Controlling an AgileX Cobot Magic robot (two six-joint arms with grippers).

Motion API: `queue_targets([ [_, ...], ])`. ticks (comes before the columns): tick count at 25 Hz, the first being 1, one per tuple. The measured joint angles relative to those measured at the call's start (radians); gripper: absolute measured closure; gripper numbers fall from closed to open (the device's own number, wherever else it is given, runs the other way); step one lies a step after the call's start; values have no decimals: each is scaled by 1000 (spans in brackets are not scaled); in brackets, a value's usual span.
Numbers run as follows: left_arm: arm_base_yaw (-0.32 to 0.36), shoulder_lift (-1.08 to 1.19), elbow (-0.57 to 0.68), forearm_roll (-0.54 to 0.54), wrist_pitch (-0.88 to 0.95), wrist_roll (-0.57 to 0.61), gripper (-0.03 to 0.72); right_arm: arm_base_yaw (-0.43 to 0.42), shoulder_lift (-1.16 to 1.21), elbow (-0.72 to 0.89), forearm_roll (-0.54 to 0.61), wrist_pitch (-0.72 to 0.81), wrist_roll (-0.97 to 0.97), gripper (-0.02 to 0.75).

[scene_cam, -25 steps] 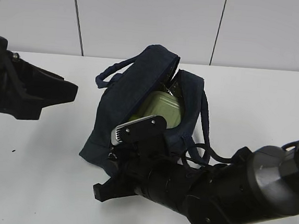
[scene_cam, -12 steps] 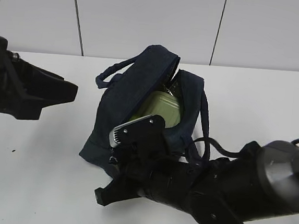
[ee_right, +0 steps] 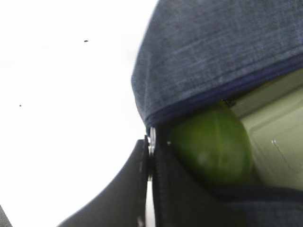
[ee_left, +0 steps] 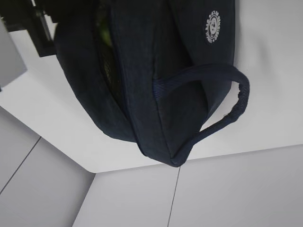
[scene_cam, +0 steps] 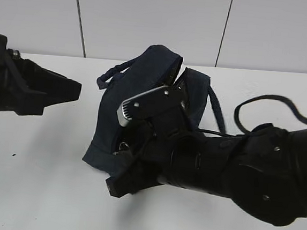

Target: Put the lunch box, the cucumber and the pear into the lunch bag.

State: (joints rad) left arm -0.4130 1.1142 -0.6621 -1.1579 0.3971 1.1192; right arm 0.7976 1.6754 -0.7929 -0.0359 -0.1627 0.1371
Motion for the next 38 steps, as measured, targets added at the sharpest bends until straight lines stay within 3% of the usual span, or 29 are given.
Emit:
queue_targets([
  [10,0,127,0,58,58,30,450,0,-129,3,-49,99,-7,732],
  [18,0,168,0,56,73,274,449,0,-142,-108,-83,202,-14,732],
  [26,0,176,0,-82,64,639,449,0,-142,-161,-103,261,-15,732],
  [38,0,296,-1,-293,30,818,449,0,-142,-162,-105,271,-15,732],
])
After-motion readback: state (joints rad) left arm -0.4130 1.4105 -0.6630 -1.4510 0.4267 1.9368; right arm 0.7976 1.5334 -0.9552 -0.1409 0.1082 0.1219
